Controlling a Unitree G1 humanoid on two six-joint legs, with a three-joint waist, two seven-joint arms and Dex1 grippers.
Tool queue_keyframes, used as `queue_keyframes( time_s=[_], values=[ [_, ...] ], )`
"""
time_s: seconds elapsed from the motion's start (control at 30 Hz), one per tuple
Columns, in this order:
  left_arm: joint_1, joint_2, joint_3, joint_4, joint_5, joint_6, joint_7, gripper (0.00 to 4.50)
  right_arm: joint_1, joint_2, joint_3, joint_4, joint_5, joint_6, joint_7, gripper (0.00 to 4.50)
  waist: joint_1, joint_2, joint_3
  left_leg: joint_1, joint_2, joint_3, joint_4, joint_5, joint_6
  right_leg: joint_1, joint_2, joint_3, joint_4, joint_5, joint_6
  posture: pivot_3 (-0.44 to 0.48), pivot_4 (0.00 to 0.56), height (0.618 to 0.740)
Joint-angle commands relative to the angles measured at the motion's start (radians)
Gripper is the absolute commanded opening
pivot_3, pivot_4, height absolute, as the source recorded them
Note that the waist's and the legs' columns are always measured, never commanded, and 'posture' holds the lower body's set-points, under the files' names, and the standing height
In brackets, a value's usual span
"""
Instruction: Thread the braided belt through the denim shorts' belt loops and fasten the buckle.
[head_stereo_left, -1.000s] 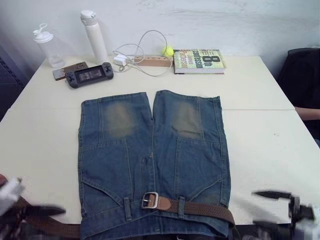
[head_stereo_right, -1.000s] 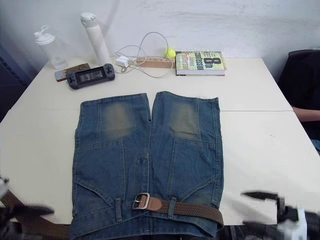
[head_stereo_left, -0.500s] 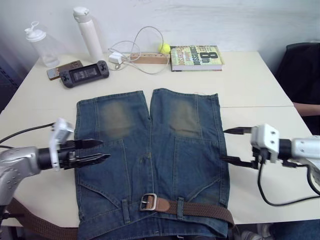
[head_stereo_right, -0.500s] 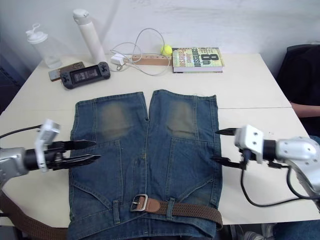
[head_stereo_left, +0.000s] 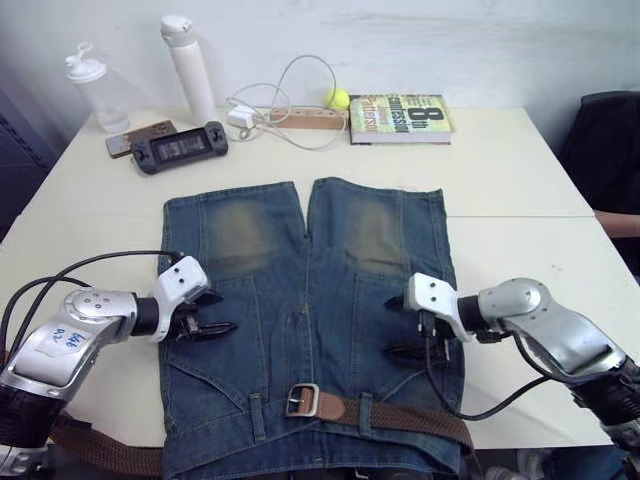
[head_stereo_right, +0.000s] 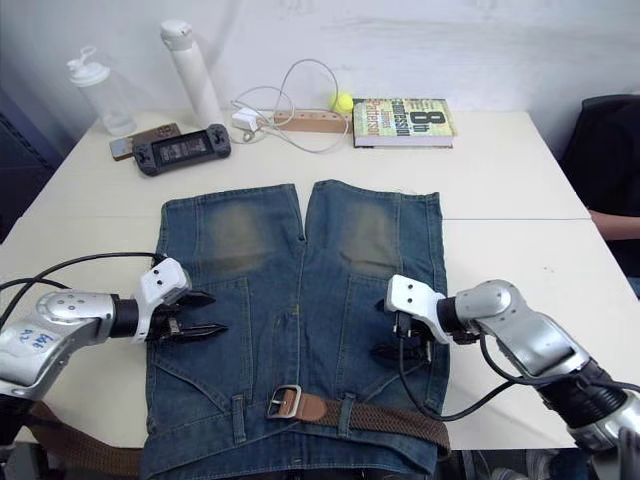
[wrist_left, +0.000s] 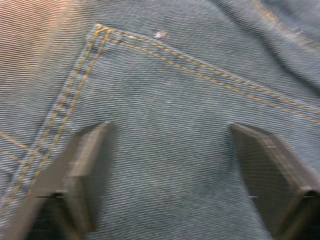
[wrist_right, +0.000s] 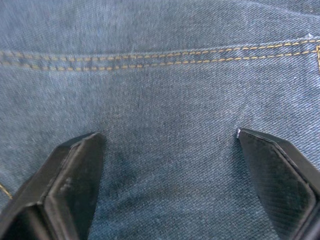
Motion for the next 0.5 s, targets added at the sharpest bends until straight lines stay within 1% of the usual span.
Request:
queue_keyframes(
  time_s=[0.03,0.1,0.17,0.2,0.23,0.27,0.37,0.5],
  values=[
    [0.043,-0.022,-0.047,0.012,0.048,0.007,-0.006,2.02,0.039,0.008,0.042,0.071,-0.086,-0.001,0.029,2.85,0.000,0.000,-0.003,0.002,0.000,0.000,-0.003,0.000,-0.001,0.002,0.000,0.000,-0.003,0.000,0.000,0.000,0.150,0.735],
    [0.045,-0.028,-0.036,0.012,0.059,0.007,-0.008,1.13,0.053,0.014,0.025,0.056,-0.076,0.000,0.045,1.93,0.000,0.001,-0.005,0.009,0.000,0.000,-0.007,0.000,-0.004,0.008,0.000,0.000,-0.006,-0.001,-0.001,0.000,0.150,0.735],
    [0.047,-0.034,-0.022,0.011,0.064,0.006,-0.011,0.39,0.073,0.013,0.010,0.026,-0.066,0.002,0.057,1.13,0.000,0.001,-0.005,0.010,0.000,0.000,-0.007,0.000,-0.006,0.009,0.000,0.000,-0.006,-0.001,-0.002,0.000,0.150,0.735],
    [0.046,-0.040,-0.014,0.012,0.065,0.004,-0.009,0.00,0.079,0.013,0.003,0.012,-0.064,0.005,0.062,0.60,0.000,0.001,-0.005,0.010,0.000,0.000,-0.007,0.000,-0.006,0.009,0.000,0.000,-0.007,-0.001,-0.002,0.000,0.150,0.735],
    [0.042,-0.046,-0.006,0.012,0.064,0.001,-0.009,0.00,0.081,0.016,-0.008,-0.004,-0.058,0.012,0.066,0.19,0.000,0.001,-0.005,0.010,0.000,0.000,-0.007,0.000,-0.006,0.010,0.000,0.000,-0.007,-0.001,-0.002,0.000,0.150,0.735],
    [0.036,-0.050,0.001,0.011,0.062,-0.005,-0.012,0.00,0.078,0.019,-0.020,-0.019,-0.049,0.026,0.068,0.08,0.000,0.001,-0.005,0.010,0.000,0.000,-0.007,0.000,-0.005,0.010,0.000,0.000,-0.008,-0.001,-0.002,0.000,0.150,0.735],
    [0.008,-0.075,0.024,0.015,0.055,-0.015,-0.010,0.00,0.046,0.034,-0.053,-0.037,-0.033,0.054,0.070,0.08,0.001,0.002,-0.005,0.010,0.000,0.000,-0.007,0.000,-0.005,0.010,0.000,0.000,-0.010,-0.001,-0.002,0.000,0.150,0.735],
    [-0.068,-0.116,0.043,0.043,0.062,-0.027,0.001,0.00,-0.055,0.074,-0.100,-0.008,-0.021,0.101,0.068,0.08,0.002,0.004,-0.002,0.008,0.000,0.000,-0.007,0.000,-0.005,0.008,0.000,-0.001,-0.010,-0.001,-0.001,0.000,0.150,0.735]
  ],
)
